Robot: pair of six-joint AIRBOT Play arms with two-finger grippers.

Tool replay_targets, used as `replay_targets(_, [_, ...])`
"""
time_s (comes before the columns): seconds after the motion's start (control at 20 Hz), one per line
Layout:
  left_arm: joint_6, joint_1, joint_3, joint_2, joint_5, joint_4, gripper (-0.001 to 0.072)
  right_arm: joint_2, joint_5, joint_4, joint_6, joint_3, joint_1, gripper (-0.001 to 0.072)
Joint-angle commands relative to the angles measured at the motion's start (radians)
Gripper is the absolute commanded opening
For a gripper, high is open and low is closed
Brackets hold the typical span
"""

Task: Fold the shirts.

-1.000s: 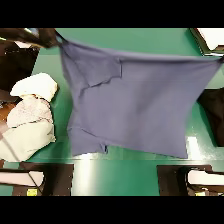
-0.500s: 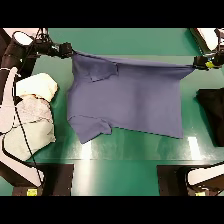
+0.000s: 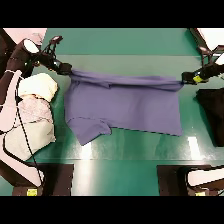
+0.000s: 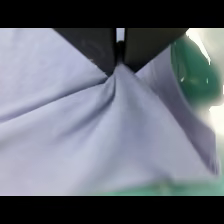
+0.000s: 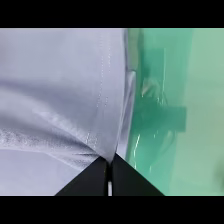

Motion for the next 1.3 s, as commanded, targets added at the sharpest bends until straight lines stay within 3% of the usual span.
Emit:
replay_targets(0.0, [-0.075, 0.0, -0.061, -0.002, -0.018, 0.05, 0.0409, 0.034, -0.044, -0.002, 0.019, -0.12, 0.029, 0.002])
replay_targets(0.05, [-0.091, 0.0, -0.064, -0.002, -0.026, 0.052, 0.0578, 0.034, -0.035, 0.007, 0.041, -0.125, 0.03, 0.0185])
replay_targets(0.1, [-0.093, 0.0, -0.063, -0.001, -0.041, 0.052, 0.0544, 0.034, -0.027, 0.032, 0.043, -0.122, 0.029, 0.0414])
replay_targets(0.15, [-0.095, 0.002, -0.058, 0.001, -0.072, 0.056, 0.0543, 0.034, 0.001, 0.063, 0.043, -0.108, 0.026, 0.0454])
replay_targets(0.35, [-0.191, 0.067, -0.069, 0.035, -0.29, 0.067, 0.0543, 0.097, 0.141, 0.103, 0.041, -0.084, -0.024, 0.0453])
replay_targets(0.45, [-0.214, 0.092, -0.19, 0.115, -0.317, 0.071, 0.0543, 0.18, 0.139, 0.103, 0.039, -0.148, -0.052, 0.0452])
replay_targets(0.7, [-0.238, 0.078, -0.727, 0.499, -0.151, 0.049, 0.0542, 0.367, 0.083, 0.104, 0.005, -0.34, -0.121, 0.0452])
replay_targets(0.9, [-0.246, 0.069, -1.104, 0.74, -0.116, -0.097, 0.0542, 0.425, 0.064, 0.105, 0.004, -0.395, -0.156, 0.0452])
replay_targets(1.15, [-0.16, 0.069, -1.317, 0.782, 0.04, -0.296, 0.0542, 0.424, 0.059, 0.21, -0.04, -0.389, -0.149, 0.0451])
replay_targets(1.25, [-0.159, 0.069, -1.332, 0.782, 0.103, -0.308, 0.0542, 0.424, 0.059, 0.234, -0.04, -0.389, -0.15, 0.0451])
